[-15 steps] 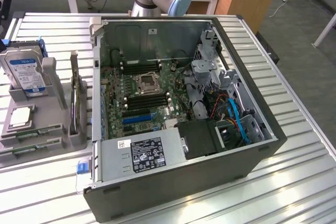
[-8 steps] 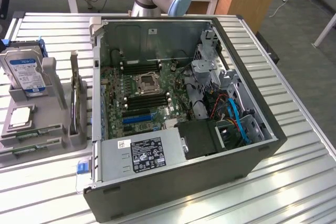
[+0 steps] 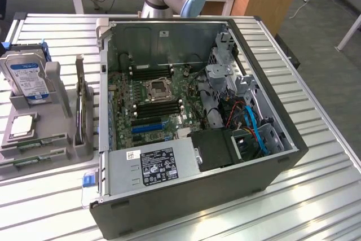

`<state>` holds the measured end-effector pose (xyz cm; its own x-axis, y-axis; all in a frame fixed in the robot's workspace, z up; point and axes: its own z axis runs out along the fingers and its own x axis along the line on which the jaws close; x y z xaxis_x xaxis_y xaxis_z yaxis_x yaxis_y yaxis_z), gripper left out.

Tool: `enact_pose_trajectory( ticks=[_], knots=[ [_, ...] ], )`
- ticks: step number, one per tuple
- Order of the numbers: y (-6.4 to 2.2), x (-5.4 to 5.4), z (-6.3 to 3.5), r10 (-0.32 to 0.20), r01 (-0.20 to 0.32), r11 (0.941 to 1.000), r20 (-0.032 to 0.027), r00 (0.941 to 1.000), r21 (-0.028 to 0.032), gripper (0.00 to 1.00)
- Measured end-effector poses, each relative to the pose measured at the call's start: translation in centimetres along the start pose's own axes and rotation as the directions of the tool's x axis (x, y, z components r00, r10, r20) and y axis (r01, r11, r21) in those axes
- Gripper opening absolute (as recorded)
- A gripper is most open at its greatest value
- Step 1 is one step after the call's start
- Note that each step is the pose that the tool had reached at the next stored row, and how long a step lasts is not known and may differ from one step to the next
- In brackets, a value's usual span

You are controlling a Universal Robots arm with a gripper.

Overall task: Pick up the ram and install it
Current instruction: 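Pick up the ram and move it above insertion slot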

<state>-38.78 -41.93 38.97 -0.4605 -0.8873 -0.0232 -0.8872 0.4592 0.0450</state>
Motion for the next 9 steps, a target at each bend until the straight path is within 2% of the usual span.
enact_pose_trajectory(
  ticks=[5,9],
  knots=[
    [0.0,0.0,0.01,-0.091,0.091,0.9959,-0.004,0.9959,-0.0023,0.1],
    [-0.01,0.0,0.01,-0.163,0.163,0.9867,-0.0071,0.9866,-0.0044,0.1]
  ],
)
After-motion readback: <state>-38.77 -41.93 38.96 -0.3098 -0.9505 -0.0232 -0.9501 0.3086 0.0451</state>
